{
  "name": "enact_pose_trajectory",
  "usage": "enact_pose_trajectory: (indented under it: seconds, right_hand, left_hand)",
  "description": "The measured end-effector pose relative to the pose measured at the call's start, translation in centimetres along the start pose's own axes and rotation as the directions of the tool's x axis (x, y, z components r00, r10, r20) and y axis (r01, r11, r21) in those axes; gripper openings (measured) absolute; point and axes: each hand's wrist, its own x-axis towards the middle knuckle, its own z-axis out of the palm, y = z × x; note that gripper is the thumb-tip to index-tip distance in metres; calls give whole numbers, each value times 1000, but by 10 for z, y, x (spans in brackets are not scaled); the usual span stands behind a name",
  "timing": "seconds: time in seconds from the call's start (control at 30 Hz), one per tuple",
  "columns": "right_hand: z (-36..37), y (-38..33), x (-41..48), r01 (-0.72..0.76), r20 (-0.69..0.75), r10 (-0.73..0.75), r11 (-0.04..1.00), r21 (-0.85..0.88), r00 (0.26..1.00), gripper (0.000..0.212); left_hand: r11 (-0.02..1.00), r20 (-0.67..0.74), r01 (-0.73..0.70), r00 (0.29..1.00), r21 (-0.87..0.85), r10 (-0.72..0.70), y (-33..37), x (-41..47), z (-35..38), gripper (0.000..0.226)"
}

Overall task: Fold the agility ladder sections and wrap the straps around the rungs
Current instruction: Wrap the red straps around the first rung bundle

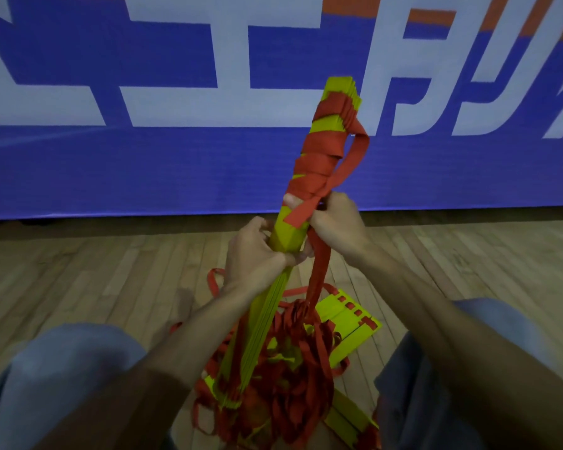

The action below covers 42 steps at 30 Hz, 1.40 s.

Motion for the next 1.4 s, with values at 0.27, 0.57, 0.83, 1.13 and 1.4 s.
enact_pose_trajectory:
  seconds: [0.27,0.57,0.83,1.13,1.4]
  right_hand:
    - [-20,-1,5,-50,-45,61,973,226,997,35]
    - [-42,-9,4,0,-45,38,768,640,998,37]
    - [-47,-22,-9,-20,83,-74,618,786,994,39]
    - [-38,-18,1,26,27,-40,915,402,999,44]
    - [-19,-10,1,-155,181,103,941,301,978,54]
  left_hand:
    - [993,132,2,991,-117,14,8,4,-6,33]
    - [929,484,162,875,-332,21,19,1,-17,31]
    - [829,777,363,616,-426,130,11,-4,-13,59]
    - [866,568,322,821,-382,-54,8,3,-25,37]
    - [881,338,373,902,-290,-270,8,5,-22,31]
